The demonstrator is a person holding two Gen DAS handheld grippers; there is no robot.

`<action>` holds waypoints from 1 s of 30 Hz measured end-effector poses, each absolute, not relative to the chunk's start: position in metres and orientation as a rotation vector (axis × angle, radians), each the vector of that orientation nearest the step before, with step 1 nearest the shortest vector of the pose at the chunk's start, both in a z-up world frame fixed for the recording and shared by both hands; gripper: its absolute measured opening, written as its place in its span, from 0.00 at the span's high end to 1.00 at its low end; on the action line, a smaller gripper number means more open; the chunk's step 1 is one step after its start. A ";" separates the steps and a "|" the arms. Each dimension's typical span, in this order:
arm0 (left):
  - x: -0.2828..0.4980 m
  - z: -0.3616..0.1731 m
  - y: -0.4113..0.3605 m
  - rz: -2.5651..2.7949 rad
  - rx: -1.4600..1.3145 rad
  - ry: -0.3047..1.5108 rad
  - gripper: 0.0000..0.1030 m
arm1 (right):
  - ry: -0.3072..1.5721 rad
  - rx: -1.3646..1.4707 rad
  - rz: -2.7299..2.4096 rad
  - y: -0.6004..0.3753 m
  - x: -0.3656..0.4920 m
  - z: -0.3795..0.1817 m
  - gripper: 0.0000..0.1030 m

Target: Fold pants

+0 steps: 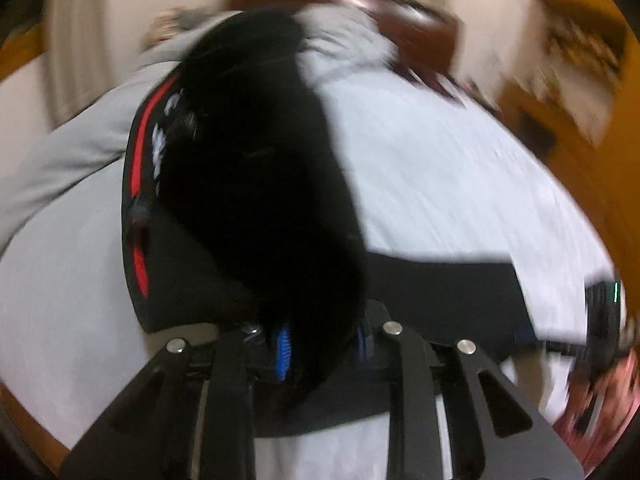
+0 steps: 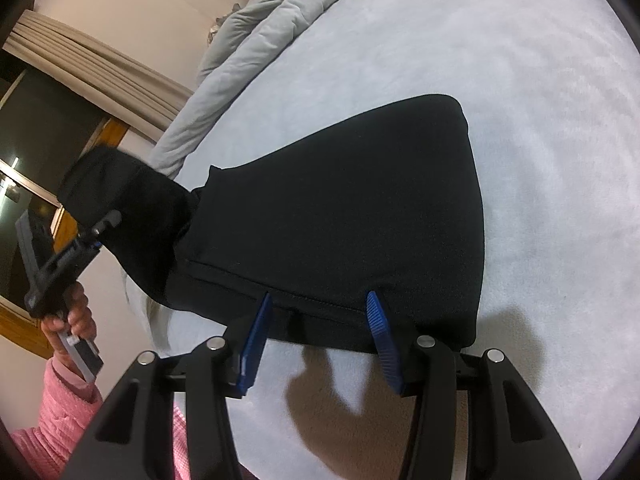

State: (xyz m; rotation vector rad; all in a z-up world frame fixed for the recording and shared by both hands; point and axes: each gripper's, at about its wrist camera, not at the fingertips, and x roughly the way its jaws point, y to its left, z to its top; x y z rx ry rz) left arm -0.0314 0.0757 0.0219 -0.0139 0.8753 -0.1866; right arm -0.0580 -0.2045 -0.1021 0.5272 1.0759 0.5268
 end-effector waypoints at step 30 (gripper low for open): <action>0.018 -0.054 0.143 0.076 -0.414 1.259 0.15 | 1.181 0.556 0.624 -0.133 -0.011 -0.074 0.27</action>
